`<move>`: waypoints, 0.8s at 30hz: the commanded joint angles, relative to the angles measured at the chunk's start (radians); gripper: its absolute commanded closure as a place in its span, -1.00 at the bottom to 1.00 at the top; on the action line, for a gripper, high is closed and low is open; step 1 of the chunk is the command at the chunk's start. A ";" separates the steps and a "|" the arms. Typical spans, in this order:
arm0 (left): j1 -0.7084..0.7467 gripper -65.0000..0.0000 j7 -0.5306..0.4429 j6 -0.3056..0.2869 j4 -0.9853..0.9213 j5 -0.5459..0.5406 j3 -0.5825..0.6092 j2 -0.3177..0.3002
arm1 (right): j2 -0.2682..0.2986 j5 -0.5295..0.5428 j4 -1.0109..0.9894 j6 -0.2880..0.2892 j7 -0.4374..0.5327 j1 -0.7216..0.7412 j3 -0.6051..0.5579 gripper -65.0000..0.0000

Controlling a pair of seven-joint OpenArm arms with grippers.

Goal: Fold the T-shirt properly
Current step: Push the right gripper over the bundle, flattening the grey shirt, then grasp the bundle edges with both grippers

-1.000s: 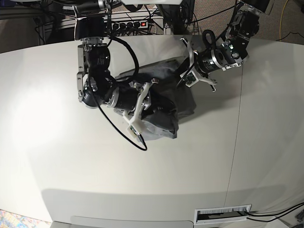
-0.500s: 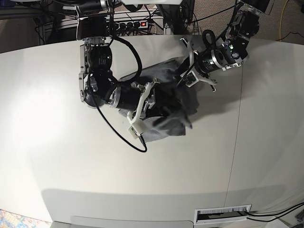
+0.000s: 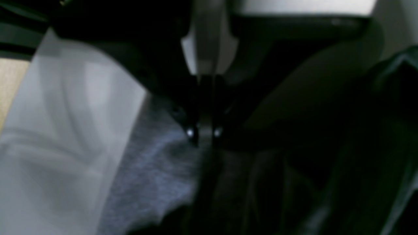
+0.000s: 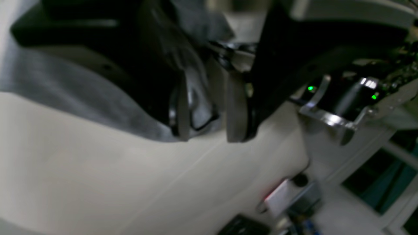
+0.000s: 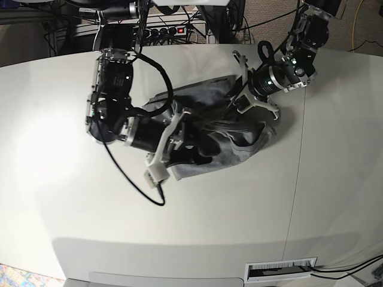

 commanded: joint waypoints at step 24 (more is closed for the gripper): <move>-0.007 1.00 -0.037 0.003 0.021 -0.011 -0.003 -0.005 | 0.267 -0.380 -0.094 0.005 0.240 -0.003 -0.018 1.00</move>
